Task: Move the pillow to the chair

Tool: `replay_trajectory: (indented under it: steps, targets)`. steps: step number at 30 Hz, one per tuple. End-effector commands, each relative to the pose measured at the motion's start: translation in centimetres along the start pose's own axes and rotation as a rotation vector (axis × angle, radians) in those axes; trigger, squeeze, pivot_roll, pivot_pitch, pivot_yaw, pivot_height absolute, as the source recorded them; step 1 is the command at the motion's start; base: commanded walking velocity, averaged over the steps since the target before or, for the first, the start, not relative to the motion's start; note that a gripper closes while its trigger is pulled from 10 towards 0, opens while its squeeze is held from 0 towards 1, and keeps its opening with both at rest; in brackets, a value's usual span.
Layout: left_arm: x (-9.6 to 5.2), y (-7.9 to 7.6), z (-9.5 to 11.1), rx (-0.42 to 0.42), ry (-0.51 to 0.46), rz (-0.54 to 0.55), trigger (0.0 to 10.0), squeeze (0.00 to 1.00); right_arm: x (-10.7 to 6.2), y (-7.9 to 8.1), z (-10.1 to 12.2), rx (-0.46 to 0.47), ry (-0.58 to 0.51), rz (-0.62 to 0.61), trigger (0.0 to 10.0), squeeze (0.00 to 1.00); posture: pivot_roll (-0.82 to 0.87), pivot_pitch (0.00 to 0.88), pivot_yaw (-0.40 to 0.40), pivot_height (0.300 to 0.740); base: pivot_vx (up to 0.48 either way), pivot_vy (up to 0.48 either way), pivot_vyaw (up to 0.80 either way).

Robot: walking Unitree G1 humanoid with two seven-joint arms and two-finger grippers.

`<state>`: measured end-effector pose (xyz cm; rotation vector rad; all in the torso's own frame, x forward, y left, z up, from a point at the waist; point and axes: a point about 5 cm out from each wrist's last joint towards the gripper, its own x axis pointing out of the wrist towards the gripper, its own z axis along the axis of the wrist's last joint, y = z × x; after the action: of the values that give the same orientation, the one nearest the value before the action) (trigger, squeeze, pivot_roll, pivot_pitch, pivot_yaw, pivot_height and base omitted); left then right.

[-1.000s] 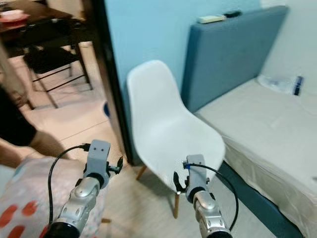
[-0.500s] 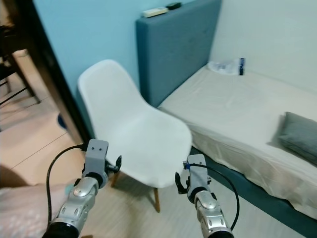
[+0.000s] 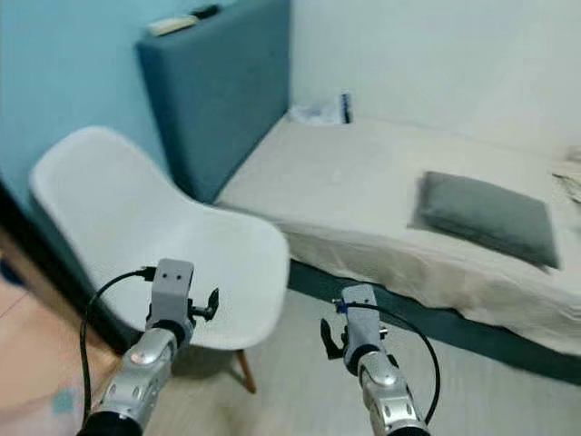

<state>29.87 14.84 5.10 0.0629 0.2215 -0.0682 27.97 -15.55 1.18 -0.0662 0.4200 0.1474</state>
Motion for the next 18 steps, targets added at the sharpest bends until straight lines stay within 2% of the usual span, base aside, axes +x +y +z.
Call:
replay_trajectory:
  steps: [1, 18]
  targets:
    - [-0.29, 0.54, -0.52, 0.006, 0.02, 0.016, 10.0, 0.0, -0.12, 0.29, -0.28, 0.012, 0.008, 0.009, 10.0, 0.0, -0.02, 0.085, -0.051, 0.74, 0.0, 0.0, -0.8]
    - [-0.36, 0.84, -0.37, 0.011, 0.008, 0.032, 10.0, 0.0, -0.13, 0.94, 0.09, 0.061, -0.021, 0.049, 10.0, 0.0, -0.02, 0.079, -0.049, 0.74, 0.0, 0.0, -0.8]
